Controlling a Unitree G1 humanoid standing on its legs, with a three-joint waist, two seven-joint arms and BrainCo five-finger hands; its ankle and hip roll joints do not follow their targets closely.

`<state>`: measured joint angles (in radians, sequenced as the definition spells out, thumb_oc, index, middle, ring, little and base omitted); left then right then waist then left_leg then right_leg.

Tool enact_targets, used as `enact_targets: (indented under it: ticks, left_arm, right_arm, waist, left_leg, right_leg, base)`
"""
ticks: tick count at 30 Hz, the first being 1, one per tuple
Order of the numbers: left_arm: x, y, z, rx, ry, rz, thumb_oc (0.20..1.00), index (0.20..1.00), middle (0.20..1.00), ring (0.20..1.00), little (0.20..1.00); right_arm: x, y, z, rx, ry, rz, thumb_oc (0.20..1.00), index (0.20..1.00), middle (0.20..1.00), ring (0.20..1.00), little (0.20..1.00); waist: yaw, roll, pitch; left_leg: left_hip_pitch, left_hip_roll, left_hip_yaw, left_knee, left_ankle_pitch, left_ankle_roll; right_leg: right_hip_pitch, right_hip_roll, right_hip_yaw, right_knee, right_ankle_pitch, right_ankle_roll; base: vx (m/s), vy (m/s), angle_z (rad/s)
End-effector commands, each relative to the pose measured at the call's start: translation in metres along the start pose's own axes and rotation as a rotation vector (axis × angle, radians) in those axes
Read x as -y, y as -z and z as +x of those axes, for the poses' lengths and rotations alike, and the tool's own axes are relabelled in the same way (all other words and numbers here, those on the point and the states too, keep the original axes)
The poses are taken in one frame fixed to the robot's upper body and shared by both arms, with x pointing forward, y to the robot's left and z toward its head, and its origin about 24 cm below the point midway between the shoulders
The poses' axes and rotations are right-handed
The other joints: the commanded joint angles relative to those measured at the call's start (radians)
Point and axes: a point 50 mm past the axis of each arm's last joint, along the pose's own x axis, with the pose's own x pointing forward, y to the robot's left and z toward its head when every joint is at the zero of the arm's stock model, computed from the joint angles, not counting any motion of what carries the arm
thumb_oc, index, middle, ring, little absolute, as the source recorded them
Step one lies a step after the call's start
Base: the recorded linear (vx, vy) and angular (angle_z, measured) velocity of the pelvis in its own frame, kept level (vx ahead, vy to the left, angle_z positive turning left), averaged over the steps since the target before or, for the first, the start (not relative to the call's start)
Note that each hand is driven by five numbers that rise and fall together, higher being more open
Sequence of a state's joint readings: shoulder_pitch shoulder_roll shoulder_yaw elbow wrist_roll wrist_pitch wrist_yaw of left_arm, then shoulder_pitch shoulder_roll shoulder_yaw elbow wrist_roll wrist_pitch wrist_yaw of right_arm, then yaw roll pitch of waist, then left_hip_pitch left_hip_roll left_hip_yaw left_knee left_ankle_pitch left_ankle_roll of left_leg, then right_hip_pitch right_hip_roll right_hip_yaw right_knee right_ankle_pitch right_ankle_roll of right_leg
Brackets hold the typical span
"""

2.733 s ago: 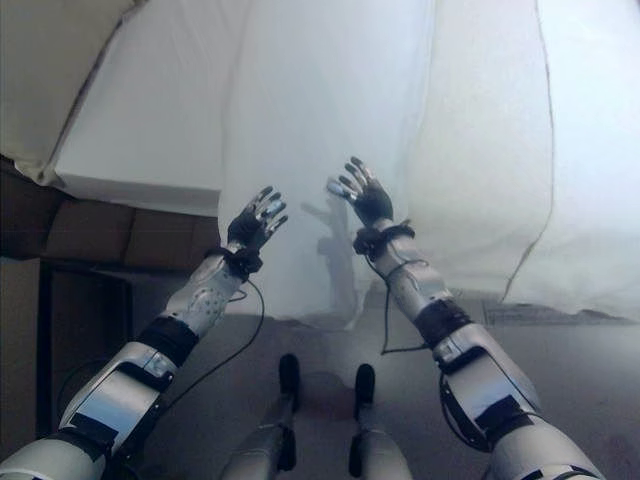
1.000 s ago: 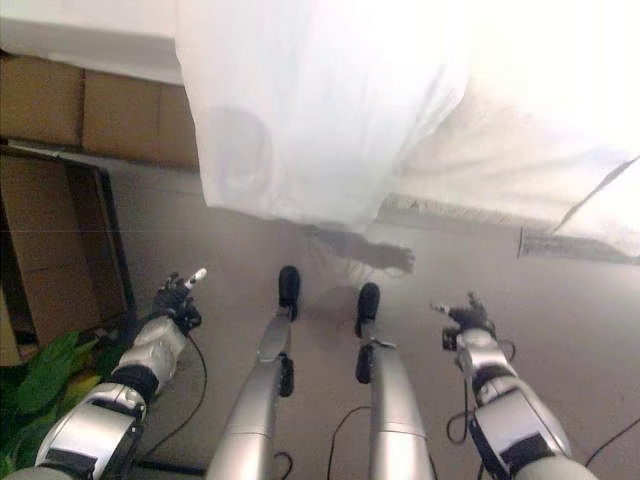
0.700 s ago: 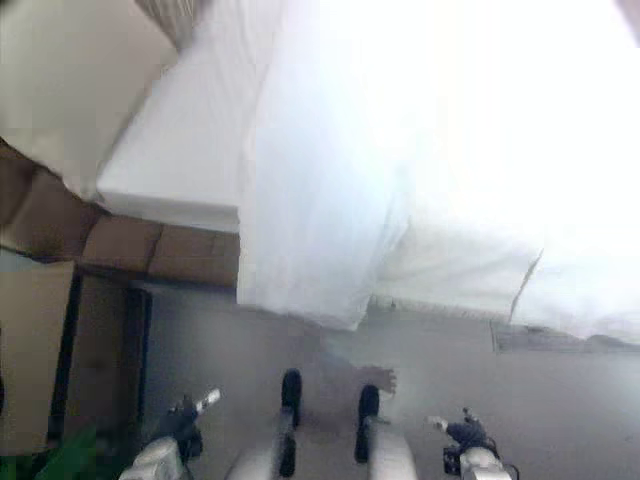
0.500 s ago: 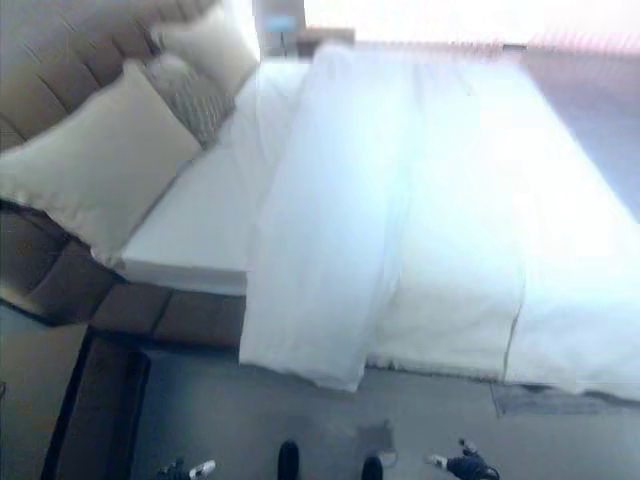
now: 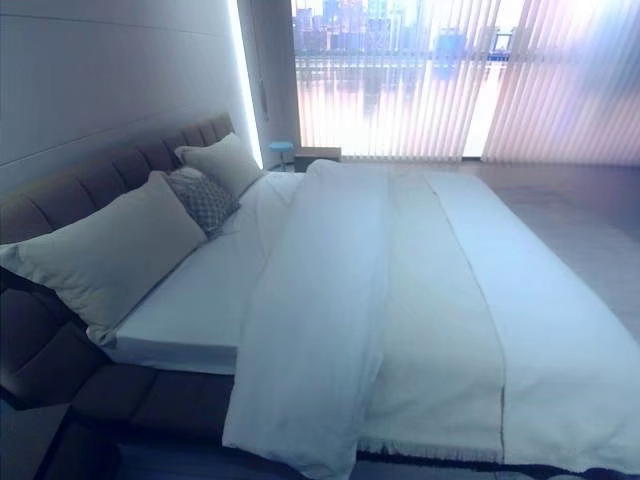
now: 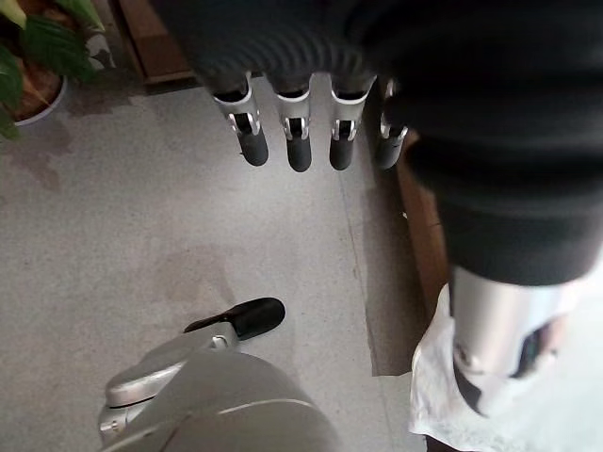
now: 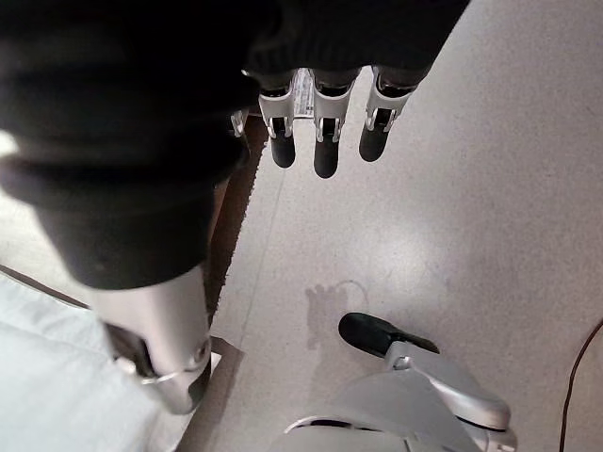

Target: Make the bed

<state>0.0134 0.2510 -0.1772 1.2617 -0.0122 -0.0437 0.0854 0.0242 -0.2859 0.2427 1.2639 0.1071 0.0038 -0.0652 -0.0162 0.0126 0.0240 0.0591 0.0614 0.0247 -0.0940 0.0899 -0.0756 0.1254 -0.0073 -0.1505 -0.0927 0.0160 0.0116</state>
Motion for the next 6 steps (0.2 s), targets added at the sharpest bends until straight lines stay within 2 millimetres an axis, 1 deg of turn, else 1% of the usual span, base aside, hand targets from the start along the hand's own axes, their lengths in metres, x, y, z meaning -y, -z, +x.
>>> enact_targets:
  ticks: [1,3,6]
  left_arm:
    - [0.0002,-0.0298,0.0041,0.076,0.002,0.097,1.0,1.0,1.0,1.0,1.0]
    - [0.003,-0.03,0.0039,0.078,0.01,0.129,1.0,1.0,1.0,1.0,1.0]
    - [0.0042,-0.0301,0.004,0.076,0.016,0.137,1.0,1.0,1.0,1.0,1.0]
  right_arm:
    - [-0.0022,-0.0319,0.0027,0.08,-0.011,-0.038,1.0,1.0,1.0,1.0,1.0]
    - [-0.0041,-0.0309,0.0028,0.075,-0.016,-0.047,1.0,1.0,1.0,1.0,1.0]
    - [-0.0062,-0.0361,0.0026,0.096,-0.023,-0.061,1.0,1.0,1.0,1.0,1.0]
  waist:
    - [-0.018,-0.024,0.024]
    - [-0.018,-0.023,0.023]
    - [-0.021,-0.024,0.018]
  left_leg:
    - [0.029,-0.102,0.031,0.007,-0.073,0.044]
    - [0.034,-0.101,0.033,0.007,-0.076,0.044]
    - [0.037,-0.1,0.038,0.007,-0.078,0.042]
  right_leg:
    - [-0.036,-0.005,-0.002,0.027,-0.005,0.083]
    - [-0.031,-0.007,-0.002,0.025,-0.005,0.084]
    - [-0.026,-0.004,-0.002,0.021,-0.006,0.083]
  base:
    - [0.0,0.0,0.0]
    - [0.0,0.0,0.0]
    - [0.0,0.0,0.0]
